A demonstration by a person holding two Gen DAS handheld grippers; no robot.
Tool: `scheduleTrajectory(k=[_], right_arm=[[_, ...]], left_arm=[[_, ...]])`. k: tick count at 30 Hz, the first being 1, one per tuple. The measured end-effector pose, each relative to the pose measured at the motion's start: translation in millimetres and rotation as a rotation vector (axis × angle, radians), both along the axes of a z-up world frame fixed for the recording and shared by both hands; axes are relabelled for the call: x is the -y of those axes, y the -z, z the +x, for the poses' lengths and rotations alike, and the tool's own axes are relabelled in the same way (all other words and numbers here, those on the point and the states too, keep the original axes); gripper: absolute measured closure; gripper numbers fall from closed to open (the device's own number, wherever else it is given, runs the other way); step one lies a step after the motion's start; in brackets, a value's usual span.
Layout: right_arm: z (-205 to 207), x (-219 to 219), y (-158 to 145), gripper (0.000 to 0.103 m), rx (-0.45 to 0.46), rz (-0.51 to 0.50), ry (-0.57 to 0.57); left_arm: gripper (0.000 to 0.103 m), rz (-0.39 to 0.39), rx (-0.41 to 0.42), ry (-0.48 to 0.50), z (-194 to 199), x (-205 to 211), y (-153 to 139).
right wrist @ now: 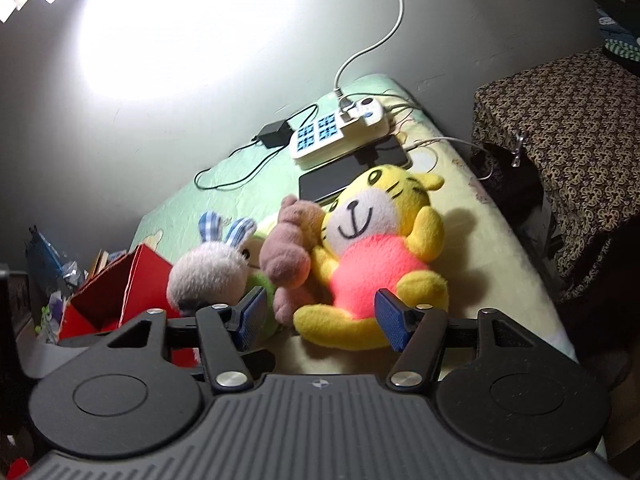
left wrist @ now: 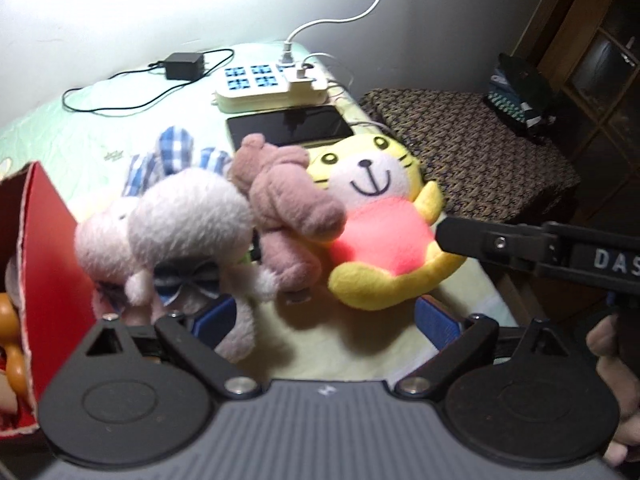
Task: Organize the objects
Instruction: 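Move the right gripper toward the yellow-and-pink tiger plush, then grasp the yellow-and-pink tiger plush with the right gripper and lift it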
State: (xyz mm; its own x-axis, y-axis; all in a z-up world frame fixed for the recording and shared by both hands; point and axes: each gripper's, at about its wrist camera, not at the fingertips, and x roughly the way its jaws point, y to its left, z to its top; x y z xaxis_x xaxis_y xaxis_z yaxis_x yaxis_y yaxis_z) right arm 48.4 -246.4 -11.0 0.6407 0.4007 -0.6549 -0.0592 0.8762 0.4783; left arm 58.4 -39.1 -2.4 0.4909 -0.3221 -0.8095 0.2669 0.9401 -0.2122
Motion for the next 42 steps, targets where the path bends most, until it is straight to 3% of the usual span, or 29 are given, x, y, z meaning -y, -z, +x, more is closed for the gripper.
scheduleTrajectory(k=[11, 25, 36, 42], right_arm=[[36.2, 32.8, 34.4, 0.040, -0.059, -0.031, 0.068], [86.7, 40.7, 86.6, 0.040, -0.189, 0.220, 0.014], [88.7, 47.6, 90.3, 0.065, -0.204, 0.314, -0.004], [68.6, 61.7, 83.9, 0.067, -0.211, 0.300, 0.026]], left_arm=[[0.009, -0.064, -0.069, 0.055, 33.9, 40.2, 32.4], [0.012, -0.122, -0.186, 0.080, 66.3, 57.0, 73.8], [0.021, -0.105, -0.204, 0.098, 72.5, 68.4, 81.2], [0.023, -0.121, -0.216, 0.159, 55.1, 79.8, 74.4]])
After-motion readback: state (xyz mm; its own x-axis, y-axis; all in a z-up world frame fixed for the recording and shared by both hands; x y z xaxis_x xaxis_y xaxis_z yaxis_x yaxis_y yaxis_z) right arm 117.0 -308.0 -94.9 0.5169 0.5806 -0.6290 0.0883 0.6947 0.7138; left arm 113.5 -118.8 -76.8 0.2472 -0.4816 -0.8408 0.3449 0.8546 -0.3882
